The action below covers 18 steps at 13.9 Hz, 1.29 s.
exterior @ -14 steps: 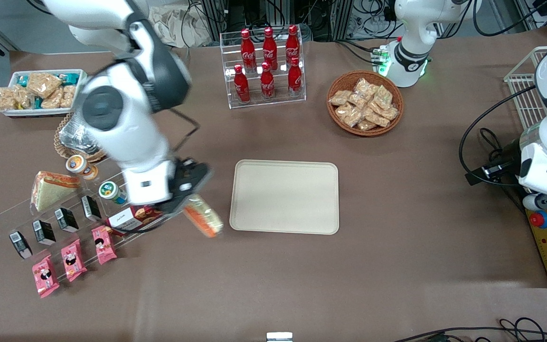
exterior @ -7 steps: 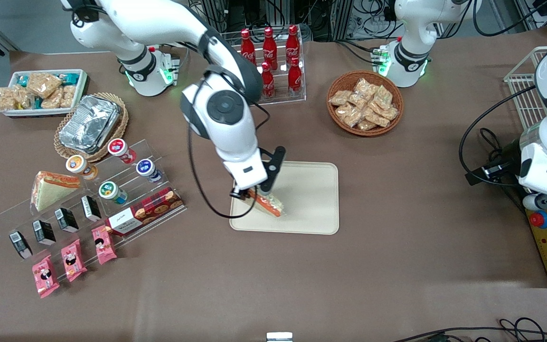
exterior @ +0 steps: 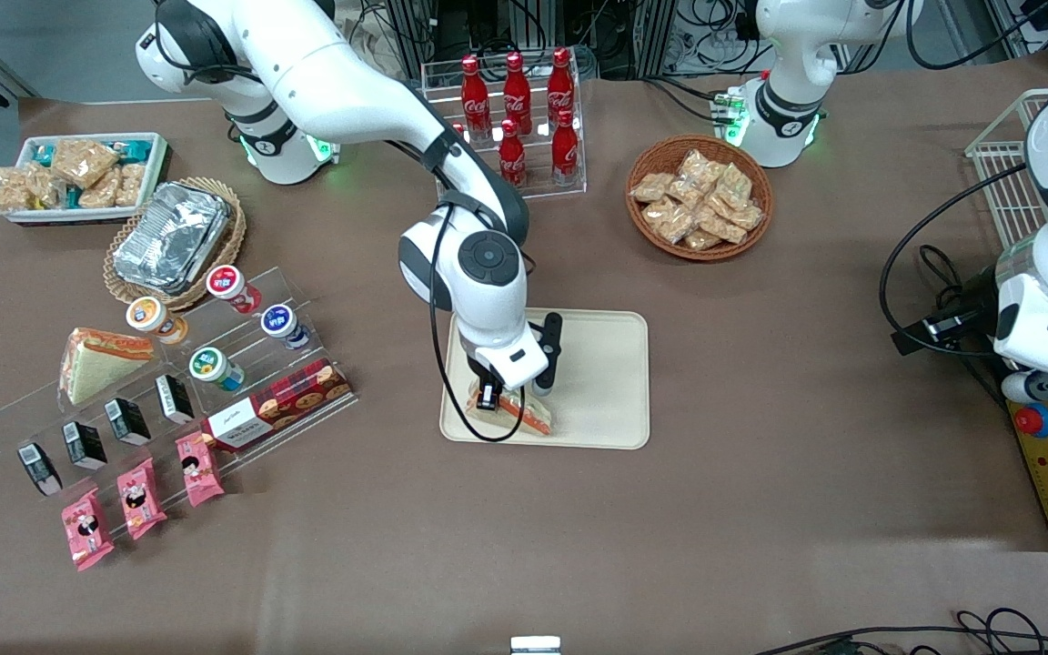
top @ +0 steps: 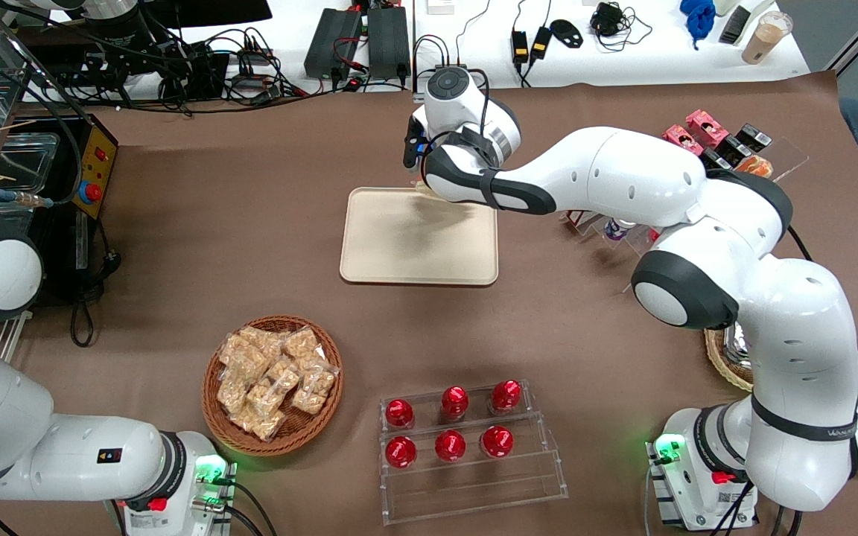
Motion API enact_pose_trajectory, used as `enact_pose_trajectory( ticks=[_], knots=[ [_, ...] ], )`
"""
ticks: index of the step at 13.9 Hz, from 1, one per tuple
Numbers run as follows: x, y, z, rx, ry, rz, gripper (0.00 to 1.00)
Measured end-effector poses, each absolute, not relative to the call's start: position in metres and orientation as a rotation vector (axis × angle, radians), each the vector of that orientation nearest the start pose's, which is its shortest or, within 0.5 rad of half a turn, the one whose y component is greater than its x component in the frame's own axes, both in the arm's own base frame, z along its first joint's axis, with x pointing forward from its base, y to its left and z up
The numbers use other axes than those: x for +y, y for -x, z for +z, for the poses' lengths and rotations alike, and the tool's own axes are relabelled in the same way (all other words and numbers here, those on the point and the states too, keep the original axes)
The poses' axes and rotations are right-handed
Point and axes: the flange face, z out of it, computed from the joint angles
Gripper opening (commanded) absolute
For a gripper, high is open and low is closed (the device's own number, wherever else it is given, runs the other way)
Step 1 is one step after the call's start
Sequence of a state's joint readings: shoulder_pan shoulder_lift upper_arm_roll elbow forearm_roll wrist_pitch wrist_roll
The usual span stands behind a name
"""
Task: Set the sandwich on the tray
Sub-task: 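Lift the sandwich out of the rack and carry it over the tray, then lower the sandwich onto the cream tray and open the right gripper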
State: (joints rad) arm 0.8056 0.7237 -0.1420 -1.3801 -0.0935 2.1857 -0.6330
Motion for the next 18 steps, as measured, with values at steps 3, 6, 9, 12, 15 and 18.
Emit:
enact_pose_trajectory(
  ticks=[3, 6, 9, 12, 15, 18],
  knots=[
    [0.472, -0.572, 0.279, -2.123, 2.54, -0.141, 0.57],
    [0.472, -0.574, 0.264, -2.128, 2.538, -0.151, 0.58],
    [0.473, -0.573, 0.259, -2.131, 2.534, -0.159, 0.92],
    [0.476, -0.573, 0.259, -2.087, 2.533, -0.175, 0.97],
    [0.477, -0.575, 0.265, -1.994, 2.536, -0.195, 0.97],
    [0.465, -0.589, 0.288, -1.814, 2.559, -0.231, 0.97]
  ],
)
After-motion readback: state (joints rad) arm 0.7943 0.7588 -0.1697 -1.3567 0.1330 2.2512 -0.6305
